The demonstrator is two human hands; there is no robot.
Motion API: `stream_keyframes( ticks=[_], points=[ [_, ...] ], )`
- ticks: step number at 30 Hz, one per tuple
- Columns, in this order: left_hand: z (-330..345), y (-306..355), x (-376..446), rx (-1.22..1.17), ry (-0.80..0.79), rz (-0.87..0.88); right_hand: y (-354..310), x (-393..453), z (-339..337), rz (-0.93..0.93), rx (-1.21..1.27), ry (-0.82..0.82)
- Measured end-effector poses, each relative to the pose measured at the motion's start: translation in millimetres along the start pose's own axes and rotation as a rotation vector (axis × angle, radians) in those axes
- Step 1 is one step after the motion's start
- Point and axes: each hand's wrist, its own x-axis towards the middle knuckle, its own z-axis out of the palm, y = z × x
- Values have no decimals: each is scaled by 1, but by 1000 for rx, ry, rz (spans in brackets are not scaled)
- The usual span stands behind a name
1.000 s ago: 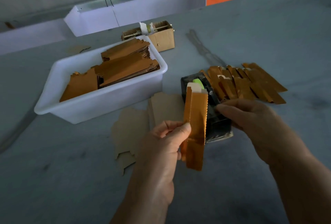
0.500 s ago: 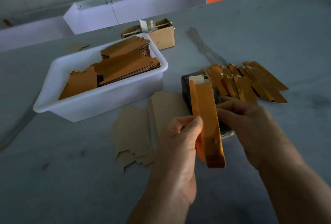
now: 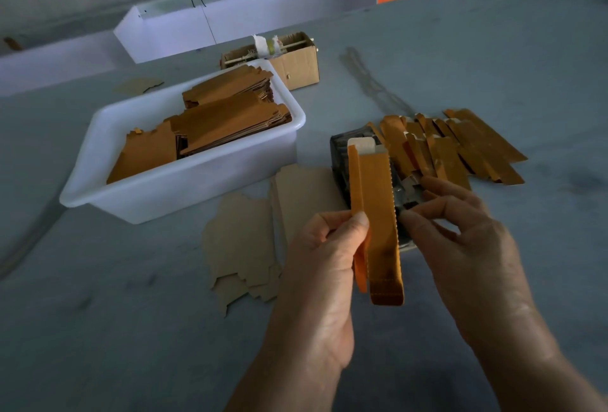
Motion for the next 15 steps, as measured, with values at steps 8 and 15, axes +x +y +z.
stream_keyframes(
  ticks=[8, 15],
  points=[
    [3, 2, 3, 140, -60, 126, 3, -7, 8, 7, -61, 37],
    [3, 3, 6, 335, -13, 224, 3, -3, 6, -188, -242, 42]
  ],
)
